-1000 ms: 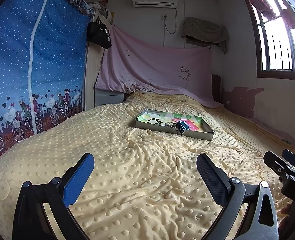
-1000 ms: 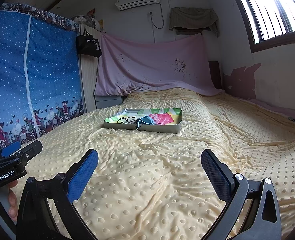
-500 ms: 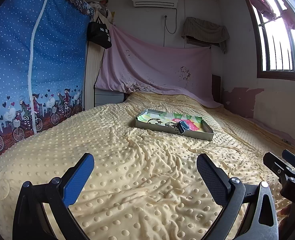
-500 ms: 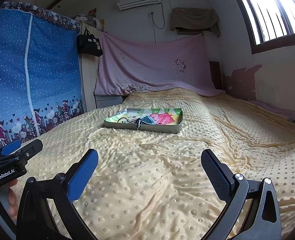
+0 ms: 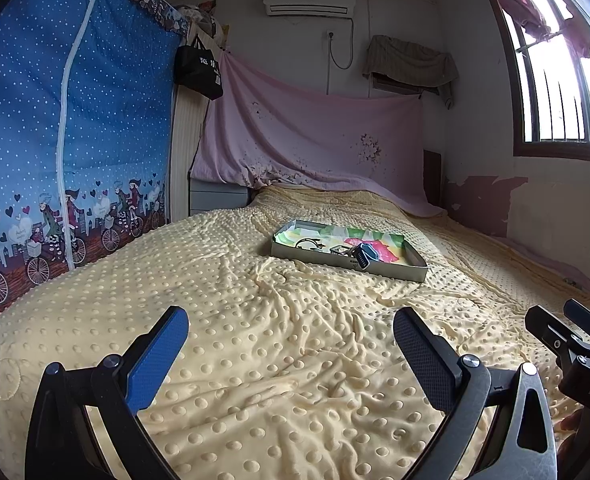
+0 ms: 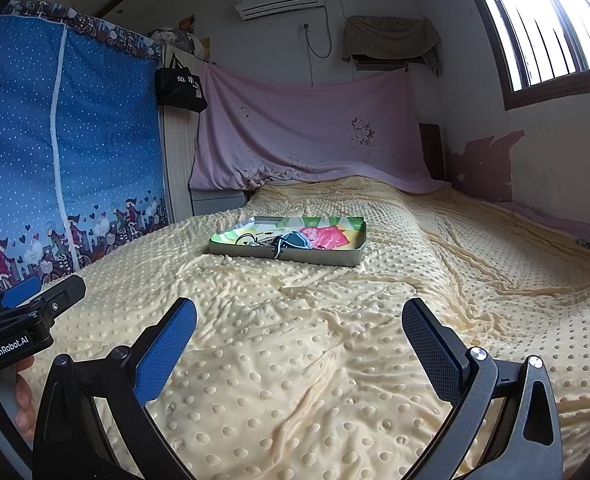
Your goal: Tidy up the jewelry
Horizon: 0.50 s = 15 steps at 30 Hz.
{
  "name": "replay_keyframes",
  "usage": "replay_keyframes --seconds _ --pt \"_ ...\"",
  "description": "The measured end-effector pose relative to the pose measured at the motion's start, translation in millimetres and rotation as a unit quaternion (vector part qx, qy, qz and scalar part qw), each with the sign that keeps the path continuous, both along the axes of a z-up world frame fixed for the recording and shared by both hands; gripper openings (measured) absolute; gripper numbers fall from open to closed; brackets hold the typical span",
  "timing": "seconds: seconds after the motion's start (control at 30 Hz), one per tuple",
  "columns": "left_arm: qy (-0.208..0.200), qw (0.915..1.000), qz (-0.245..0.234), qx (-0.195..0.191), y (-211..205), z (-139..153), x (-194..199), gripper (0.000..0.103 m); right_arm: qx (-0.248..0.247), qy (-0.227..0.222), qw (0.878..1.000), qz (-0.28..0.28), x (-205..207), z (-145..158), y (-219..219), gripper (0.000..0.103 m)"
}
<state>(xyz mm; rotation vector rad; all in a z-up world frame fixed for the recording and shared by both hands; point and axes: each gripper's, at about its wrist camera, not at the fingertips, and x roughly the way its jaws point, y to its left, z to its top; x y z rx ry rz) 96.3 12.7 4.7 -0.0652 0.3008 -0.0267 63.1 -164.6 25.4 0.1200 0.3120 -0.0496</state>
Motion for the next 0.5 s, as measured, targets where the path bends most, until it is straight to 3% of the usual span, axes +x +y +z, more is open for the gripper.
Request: replay_keyframes --seconds 0.5 --pt "0.0 1.0 0.002 -0.001 -0.2 0.8 0.1 0.103 0.0 0.0 1.0 0.0 0.3 -0.2 -0.2 0.101"
